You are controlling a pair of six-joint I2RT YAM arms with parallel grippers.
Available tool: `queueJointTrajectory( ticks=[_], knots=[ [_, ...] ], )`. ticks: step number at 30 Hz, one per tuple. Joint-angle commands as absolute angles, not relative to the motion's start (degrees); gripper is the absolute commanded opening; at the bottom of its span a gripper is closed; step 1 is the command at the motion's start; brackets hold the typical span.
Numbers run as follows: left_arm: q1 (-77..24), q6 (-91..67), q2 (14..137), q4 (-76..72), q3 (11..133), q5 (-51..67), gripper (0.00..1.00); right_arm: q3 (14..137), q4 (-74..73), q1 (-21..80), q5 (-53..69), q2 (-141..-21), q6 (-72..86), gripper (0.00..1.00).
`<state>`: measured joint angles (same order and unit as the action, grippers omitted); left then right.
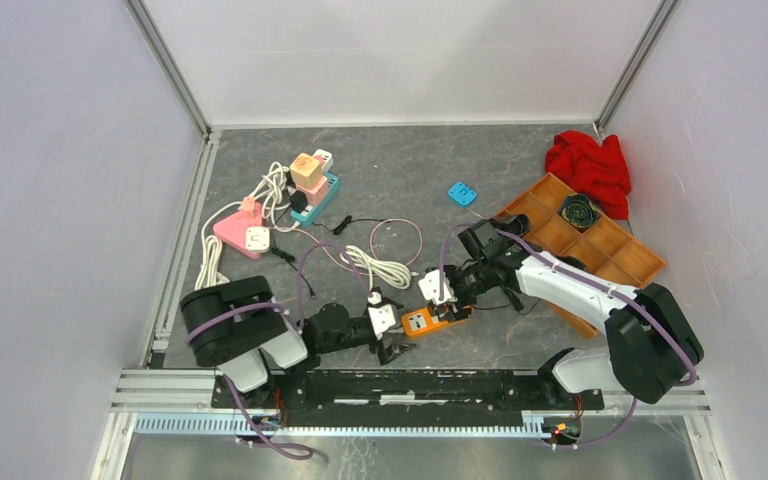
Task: Pull the plug off the socket
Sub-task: Remove the plug from the socket.
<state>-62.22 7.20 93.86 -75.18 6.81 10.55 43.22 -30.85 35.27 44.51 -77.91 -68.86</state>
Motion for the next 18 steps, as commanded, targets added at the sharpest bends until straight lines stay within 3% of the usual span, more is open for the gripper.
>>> queueJointTrajectory(
  ticks=[1,18],
  knots=[
    [-62.6,10.1,100.0,-91.5,7.6,9.4,0.99,43.7,-30.8,35.8,44.6,-78.0,-69.8,0.71],
    [-63.9,9.3,110.5,-96.6,10.9,5.8,0.91,44.6,-31.7,36.0,43.3,-80.1,-69.6,0.60]
  ],
)
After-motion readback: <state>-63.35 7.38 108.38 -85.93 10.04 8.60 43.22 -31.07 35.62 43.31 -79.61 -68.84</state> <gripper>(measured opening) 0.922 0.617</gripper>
